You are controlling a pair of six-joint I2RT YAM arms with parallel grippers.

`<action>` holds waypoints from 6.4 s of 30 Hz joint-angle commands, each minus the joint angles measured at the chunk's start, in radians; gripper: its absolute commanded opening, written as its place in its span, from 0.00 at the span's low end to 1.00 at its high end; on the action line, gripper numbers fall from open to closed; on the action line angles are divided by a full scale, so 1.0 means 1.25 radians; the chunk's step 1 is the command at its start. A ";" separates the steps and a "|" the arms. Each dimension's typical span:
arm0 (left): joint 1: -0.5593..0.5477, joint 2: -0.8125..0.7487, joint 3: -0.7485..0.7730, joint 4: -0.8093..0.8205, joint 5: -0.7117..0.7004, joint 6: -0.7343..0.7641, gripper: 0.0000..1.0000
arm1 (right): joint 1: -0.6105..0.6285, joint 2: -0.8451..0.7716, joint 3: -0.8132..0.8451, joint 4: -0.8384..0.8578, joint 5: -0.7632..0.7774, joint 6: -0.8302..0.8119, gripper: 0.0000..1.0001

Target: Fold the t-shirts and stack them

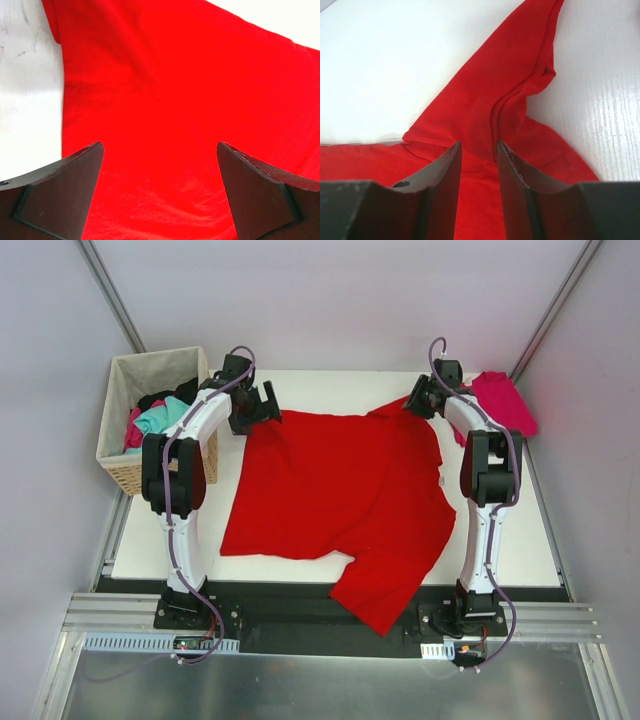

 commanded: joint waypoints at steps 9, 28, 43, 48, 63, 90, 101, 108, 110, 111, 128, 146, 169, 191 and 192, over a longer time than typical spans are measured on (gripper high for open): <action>0.007 0.010 0.029 0.006 0.002 -0.005 0.97 | 0.007 0.014 0.048 -0.012 -0.014 0.011 0.19; 0.011 0.004 0.030 0.007 -0.004 0.010 0.97 | 0.039 0.110 0.251 -0.016 -0.027 0.029 0.01; 0.014 -0.023 0.017 0.021 0.008 0.012 0.97 | 0.046 0.102 0.223 0.172 -0.054 0.035 0.96; 0.005 -0.118 -0.041 0.054 0.054 -0.002 0.97 | 0.056 -0.157 0.023 0.130 -0.062 -0.025 0.96; -0.100 -0.187 -0.362 0.174 0.154 -0.064 0.97 | 0.135 -0.428 -0.411 -0.183 0.184 -0.120 0.96; -0.098 -0.024 -0.246 -0.055 -0.111 -0.051 0.94 | 0.220 -0.278 -0.414 -0.292 0.294 -0.103 0.96; -0.094 0.051 -0.115 -0.141 -0.136 -0.036 0.95 | 0.225 -0.190 -0.290 -0.358 0.319 -0.105 0.96; -0.078 0.079 -0.070 -0.154 -0.132 -0.035 0.95 | 0.218 -0.127 -0.187 -0.397 0.316 -0.123 0.96; -0.070 0.091 -0.047 -0.156 -0.126 -0.035 0.95 | 0.213 -0.106 -0.150 -0.408 0.313 -0.128 0.96; -0.064 0.096 -0.037 -0.160 -0.125 -0.033 0.95 | 0.207 -0.100 -0.136 -0.415 0.309 -0.130 0.96; -0.011 0.300 0.322 -0.264 -0.077 -0.006 0.95 | 0.147 0.093 0.212 -0.536 0.271 -0.164 0.96; -0.039 0.205 0.359 -0.267 -0.026 0.018 0.98 | 0.169 -0.035 0.171 -0.451 0.195 -0.220 0.96; -0.074 -0.773 -0.700 -0.072 -0.031 -0.010 0.99 | 0.577 -1.106 -0.953 -0.232 0.363 0.067 0.98; 0.119 -0.950 -0.994 0.165 0.197 -0.138 0.99 | 0.812 -1.116 -1.097 -0.145 0.465 0.189 0.99; 0.127 -0.948 -1.003 0.172 0.197 -0.143 0.99 | 0.812 -1.114 -1.097 -0.141 0.463 0.182 0.99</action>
